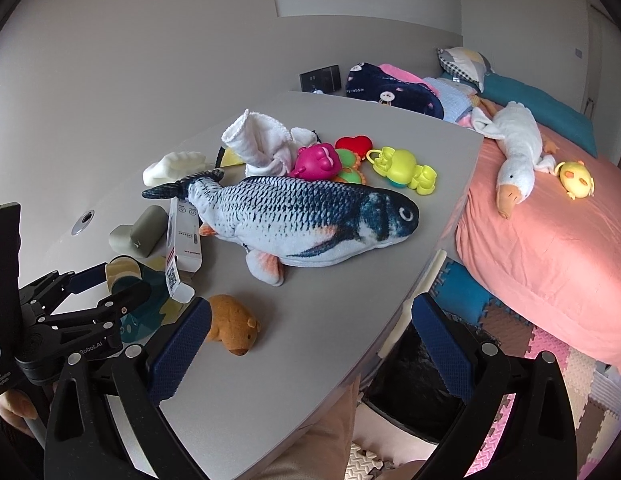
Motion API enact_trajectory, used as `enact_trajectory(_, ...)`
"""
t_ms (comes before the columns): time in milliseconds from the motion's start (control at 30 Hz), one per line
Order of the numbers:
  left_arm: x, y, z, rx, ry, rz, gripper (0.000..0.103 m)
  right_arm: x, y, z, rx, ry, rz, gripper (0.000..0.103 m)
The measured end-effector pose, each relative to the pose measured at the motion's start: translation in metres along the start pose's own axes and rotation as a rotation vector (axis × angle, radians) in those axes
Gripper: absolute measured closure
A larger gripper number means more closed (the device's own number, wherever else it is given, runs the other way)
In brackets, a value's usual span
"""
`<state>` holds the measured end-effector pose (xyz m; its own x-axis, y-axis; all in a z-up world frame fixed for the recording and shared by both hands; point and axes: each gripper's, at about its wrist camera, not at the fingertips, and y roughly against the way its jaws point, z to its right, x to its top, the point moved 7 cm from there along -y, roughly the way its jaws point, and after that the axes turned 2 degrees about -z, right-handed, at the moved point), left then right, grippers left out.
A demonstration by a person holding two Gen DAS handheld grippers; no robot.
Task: Collect trash
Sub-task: 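Close left gripper on teal cup holder while right gripper closes on brown plush, then carry both held toys off the table toward the black trash bin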
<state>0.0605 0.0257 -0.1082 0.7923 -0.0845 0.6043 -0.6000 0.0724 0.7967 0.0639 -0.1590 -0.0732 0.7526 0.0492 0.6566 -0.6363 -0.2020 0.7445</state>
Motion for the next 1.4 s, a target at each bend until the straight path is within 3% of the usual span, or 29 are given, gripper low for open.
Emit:
enact_trajectory(100, -0.003, -0.006, 0.002, -0.006, -0.011, -0.012, 0.062, -0.002, -0.006, -0.005, 0.008, 0.014, -0.011, 0.005)
enact_trajectory(333, -0.006, -0.006, -0.003, -0.034, 0.038, -0.004, 0.064, -0.01, -0.021, -0.02, 0.048, 0.051, -0.039, 0.012)
enact_trajectory(433, -0.006, -0.006, -0.005, -0.014, 0.041, -0.006, 0.064, -0.013, -0.027, -0.028, 0.066, 0.074, -0.048, 0.018)
enact_trajectory(700, -0.005, -0.007, -0.009, 0.003, 0.05, 0.001, 0.064, -0.021, -0.047, -0.045, 0.091, 0.126, -0.082, 0.049)
enact_trajectory(767, -0.005, -0.007, -0.009, 0.007, 0.052, 0.002, 0.065, -0.02, -0.048, -0.049, 0.084, 0.144, -0.078, 0.07)
enact_trajectory(1033, -0.005, 0.0, -0.017, 0.031, 0.101, 0.028, 0.067, -0.016, -0.045, -0.046, 0.164, 0.094, -0.079, 0.069)
enact_trajectory(1400, 0.014, 0.042, -0.001, 0.043, 0.112, 0.126, 0.067, 0.003, -0.009, -0.026, 0.203, 0.061, 0.004, 0.069)
